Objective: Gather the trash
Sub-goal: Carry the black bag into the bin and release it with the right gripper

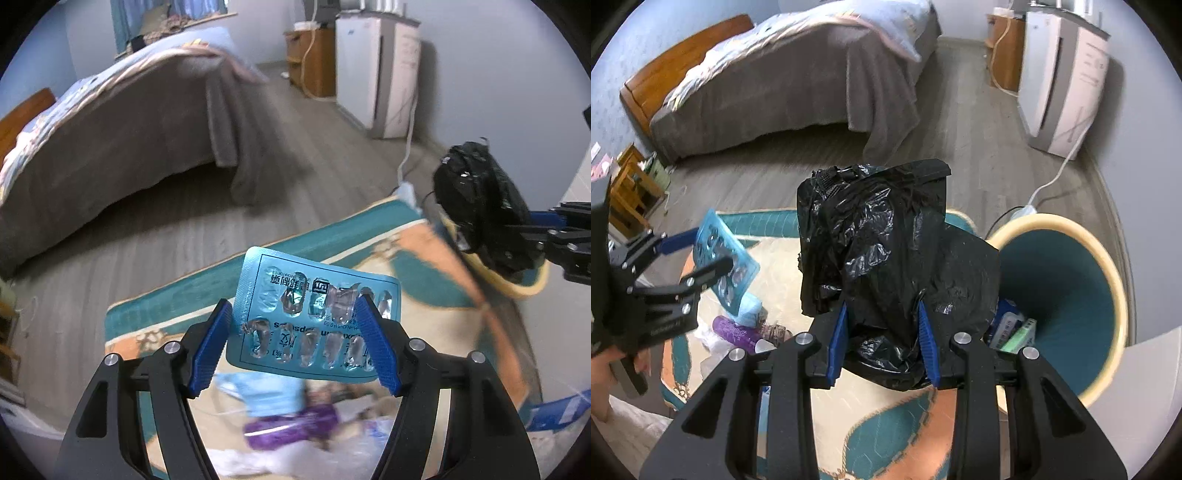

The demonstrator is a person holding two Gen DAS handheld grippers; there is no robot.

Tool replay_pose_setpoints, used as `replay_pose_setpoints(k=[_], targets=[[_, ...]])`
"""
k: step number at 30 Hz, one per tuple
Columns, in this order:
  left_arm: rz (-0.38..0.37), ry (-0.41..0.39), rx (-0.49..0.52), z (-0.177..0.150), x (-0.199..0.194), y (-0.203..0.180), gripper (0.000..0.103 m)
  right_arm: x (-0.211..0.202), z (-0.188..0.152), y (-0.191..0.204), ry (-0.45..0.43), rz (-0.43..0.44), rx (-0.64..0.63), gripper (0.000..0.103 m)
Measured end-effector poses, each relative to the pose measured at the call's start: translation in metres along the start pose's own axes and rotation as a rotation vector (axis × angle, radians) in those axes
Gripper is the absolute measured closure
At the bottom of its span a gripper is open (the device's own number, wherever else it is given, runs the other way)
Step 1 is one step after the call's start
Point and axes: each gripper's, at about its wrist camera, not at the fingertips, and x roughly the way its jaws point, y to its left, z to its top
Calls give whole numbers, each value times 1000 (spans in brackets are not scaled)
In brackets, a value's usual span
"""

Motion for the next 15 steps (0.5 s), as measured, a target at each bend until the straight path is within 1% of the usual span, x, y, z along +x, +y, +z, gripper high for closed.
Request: replay_pose_setpoints(k=[3,6,12,15], targets=[[-22,-20,46,3,-6,-22,33,-12,-6,-7,-12,-12,0,69],[-33,-23,73,4,-5,-36,33,-18,-12,-16,-9,-20,-1,69],[-58,-12,102,9,8,-50,33,-20,-19,-33,-4,-34,18,69],[-79,-11,109,9,8,-57,33,-19,-19,-41,-5,-55,27,69]])
